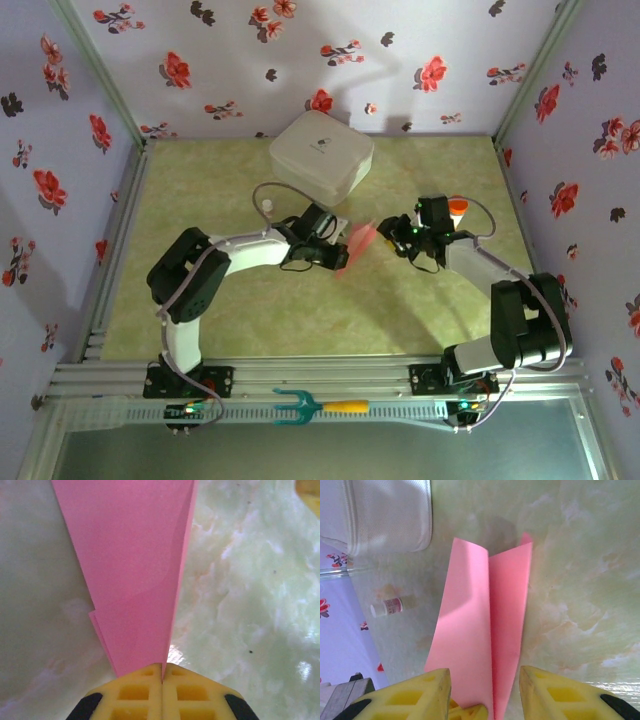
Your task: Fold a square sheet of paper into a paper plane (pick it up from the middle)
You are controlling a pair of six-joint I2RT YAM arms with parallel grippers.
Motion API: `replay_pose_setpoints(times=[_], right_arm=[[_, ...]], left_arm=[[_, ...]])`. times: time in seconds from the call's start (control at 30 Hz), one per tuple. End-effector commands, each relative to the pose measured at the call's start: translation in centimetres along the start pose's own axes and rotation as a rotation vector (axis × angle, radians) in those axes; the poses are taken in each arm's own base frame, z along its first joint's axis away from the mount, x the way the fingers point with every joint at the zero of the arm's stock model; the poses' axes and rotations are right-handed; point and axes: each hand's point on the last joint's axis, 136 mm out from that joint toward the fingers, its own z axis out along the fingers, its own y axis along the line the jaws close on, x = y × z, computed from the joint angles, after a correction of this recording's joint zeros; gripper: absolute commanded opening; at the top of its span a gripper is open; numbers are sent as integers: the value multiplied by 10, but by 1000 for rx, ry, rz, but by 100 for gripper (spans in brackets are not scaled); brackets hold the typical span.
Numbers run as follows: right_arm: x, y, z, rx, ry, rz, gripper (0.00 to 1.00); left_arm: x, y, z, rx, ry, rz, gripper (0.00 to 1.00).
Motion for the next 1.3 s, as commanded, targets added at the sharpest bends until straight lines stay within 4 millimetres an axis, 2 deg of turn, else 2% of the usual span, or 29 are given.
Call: replay_pose_setpoints(times=[0.0, 0.4, 0.47, 0.73, 0.83, 1.0, 1.27], right_arm=[[5, -10, -1, 17, 9, 0, 42], [18, -13, 5, -36, 60, 11, 38], [23, -12, 7, -59, 77, 4, 35], [35, -8, 21, -100, 113, -61, 12], [37, -7, 29, -102, 115, -85, 8], [40, -4, 41, -112, 128, -98, 5], [40, 0, 47, -137, 141, -111, 5]], left_arm=[[11, -4, 12, 68, 53, -39, 0], [16, -4, 24, 117, 80, -78, 0], [15, -5, 25, 134, 80, -86, 0], [17, -5, 34, 215, 101, -158, 0], [16, -5, 35, 228, 95, -171, 0], [14, -4, 34, 274, 76, -215, 0], [13, -4, 34, 299, 66, -250, 0]])
